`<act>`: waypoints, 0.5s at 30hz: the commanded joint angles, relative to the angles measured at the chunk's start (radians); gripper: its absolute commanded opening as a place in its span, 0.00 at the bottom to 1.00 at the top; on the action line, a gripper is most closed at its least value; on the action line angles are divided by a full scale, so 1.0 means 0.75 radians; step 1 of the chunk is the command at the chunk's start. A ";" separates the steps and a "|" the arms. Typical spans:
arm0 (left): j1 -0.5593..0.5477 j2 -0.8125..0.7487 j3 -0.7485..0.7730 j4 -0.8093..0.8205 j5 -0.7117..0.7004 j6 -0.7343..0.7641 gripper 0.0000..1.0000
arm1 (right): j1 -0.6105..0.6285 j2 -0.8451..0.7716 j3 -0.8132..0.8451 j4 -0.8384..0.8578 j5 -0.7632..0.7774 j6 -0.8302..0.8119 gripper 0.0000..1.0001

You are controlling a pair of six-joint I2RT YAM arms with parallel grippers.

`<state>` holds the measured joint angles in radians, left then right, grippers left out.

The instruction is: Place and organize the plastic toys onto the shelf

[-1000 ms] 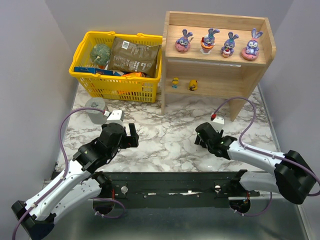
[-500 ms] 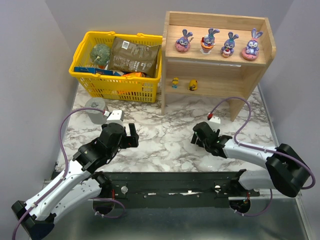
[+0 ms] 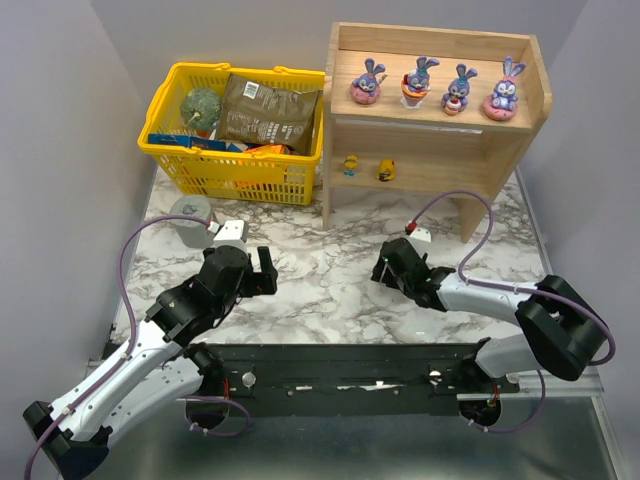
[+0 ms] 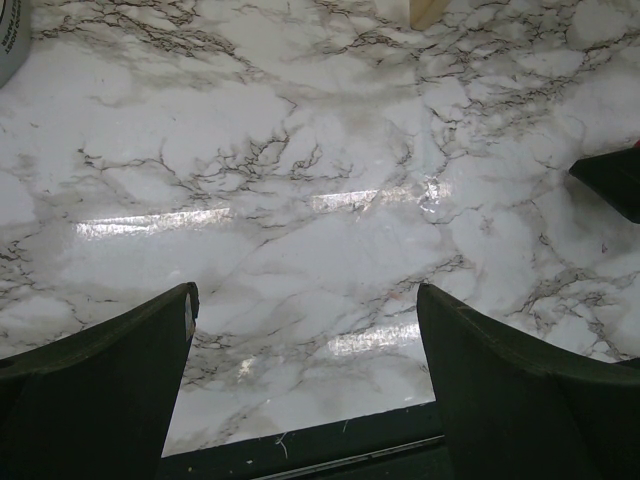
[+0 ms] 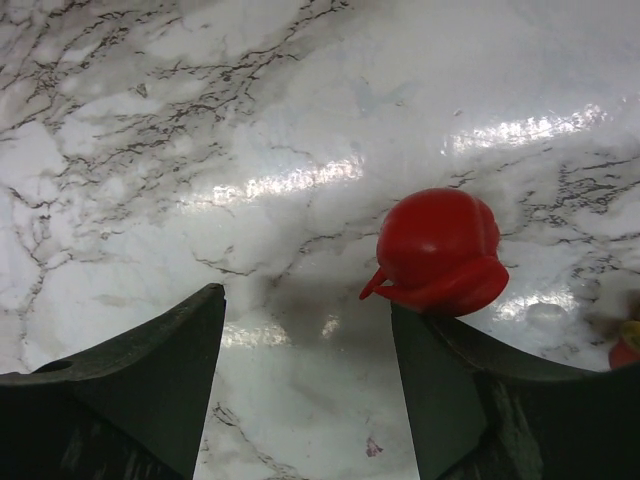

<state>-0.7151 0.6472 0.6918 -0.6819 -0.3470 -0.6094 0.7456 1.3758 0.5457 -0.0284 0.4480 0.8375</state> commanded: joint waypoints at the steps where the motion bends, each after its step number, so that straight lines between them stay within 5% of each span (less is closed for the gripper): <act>1: 0.004 -0.006 0.014 0.013 0.009 0.013 0.99 | 0.012 0.041 0.017 0.026 -0.051 0.025 0.74; 15: 0.004 -0.010 0.014 0.013 0.009 0.013 0.99 | 0.063 -0.257 -0.044 -0.246 0.010 -0.002 0.75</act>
<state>-0.7151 0.6472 0.6918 -0.6815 -0.3470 -0.6094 0.7803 1.2758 0.5495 -0.1028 0.4213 0.8360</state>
